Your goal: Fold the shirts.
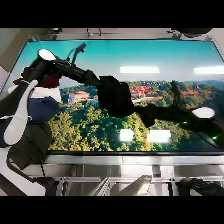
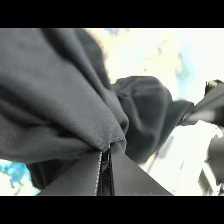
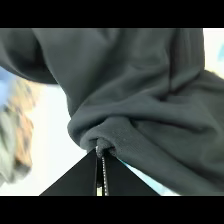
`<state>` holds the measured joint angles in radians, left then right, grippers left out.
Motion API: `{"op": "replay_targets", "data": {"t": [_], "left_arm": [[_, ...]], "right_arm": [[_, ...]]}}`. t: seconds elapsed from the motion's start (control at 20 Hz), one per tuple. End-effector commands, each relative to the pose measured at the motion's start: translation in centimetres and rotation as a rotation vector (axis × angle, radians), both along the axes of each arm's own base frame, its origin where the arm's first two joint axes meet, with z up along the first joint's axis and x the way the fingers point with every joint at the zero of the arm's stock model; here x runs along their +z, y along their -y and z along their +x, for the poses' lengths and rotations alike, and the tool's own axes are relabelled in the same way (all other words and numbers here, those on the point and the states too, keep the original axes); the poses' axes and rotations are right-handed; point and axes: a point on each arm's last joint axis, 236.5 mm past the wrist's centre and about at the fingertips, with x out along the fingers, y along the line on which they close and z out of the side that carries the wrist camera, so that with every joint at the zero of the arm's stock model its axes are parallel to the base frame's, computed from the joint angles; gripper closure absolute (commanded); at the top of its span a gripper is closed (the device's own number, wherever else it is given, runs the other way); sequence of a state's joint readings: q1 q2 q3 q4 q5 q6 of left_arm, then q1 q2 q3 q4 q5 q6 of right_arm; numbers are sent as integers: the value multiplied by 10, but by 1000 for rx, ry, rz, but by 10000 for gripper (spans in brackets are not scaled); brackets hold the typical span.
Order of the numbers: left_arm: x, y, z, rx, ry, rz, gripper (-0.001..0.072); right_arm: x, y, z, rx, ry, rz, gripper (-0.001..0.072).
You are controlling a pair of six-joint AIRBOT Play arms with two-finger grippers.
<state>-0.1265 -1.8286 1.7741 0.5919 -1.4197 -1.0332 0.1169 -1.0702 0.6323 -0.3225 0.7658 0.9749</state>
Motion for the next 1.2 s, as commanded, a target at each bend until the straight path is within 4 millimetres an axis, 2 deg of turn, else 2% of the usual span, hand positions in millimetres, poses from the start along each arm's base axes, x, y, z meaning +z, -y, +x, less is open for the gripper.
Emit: {"op": "replay_targets", "data": {"t": [0.0,0.1,0.2,0.3,0.4,0.5,0.55,0.65,0.7,0.75,0.85,1.0,1.1,1.15], "left_arm": [[93,-10,-4,49,151,-47,701],[161,-20,-17,81,291,-69,701],[231,-27,-40,118,448,-96,700],[291,-27,-72,136,589,-131,698],[336,-18,-116,114,692,-169,693],[357,-11,-155,76,749,-178,693],[359,-13,-166,75,760,-156,693],[342,-22,-164,130,739,-59,693],[321,-28,-155,159,698,-1,692],[294,-32,-144,177,641,54,691],[228,-35,-121,185,490,125,691],[133,-46,-62,241,338,185,691],[88,-63,-11,307,325,212,688],[71,-72,12,360,309,217,424]], "right_arm": [[93,56,8,-51,218,1,689],[169,89,3,-91,412,-37,690],[240,113,-10,-148,592,-105,689],[296,120,-30,-173,742,-175,689],[336,111,-53,-161,856,-221,689],[355,103,-71,-159,921,-244,689],[354,104,-74,-164,918,-262,689],[330,115,-66,-192,805,-283,689],[309,121,-56,-206,727,-270,689],[287,126,-45,-212,653,-242,689],[228,131,-21,-201,480,-171,689],[131,137,11,-209,229,-98,689],[77,154,36,-269,112,-89,671],[56,163,49,-299,75,-88,491]]}}
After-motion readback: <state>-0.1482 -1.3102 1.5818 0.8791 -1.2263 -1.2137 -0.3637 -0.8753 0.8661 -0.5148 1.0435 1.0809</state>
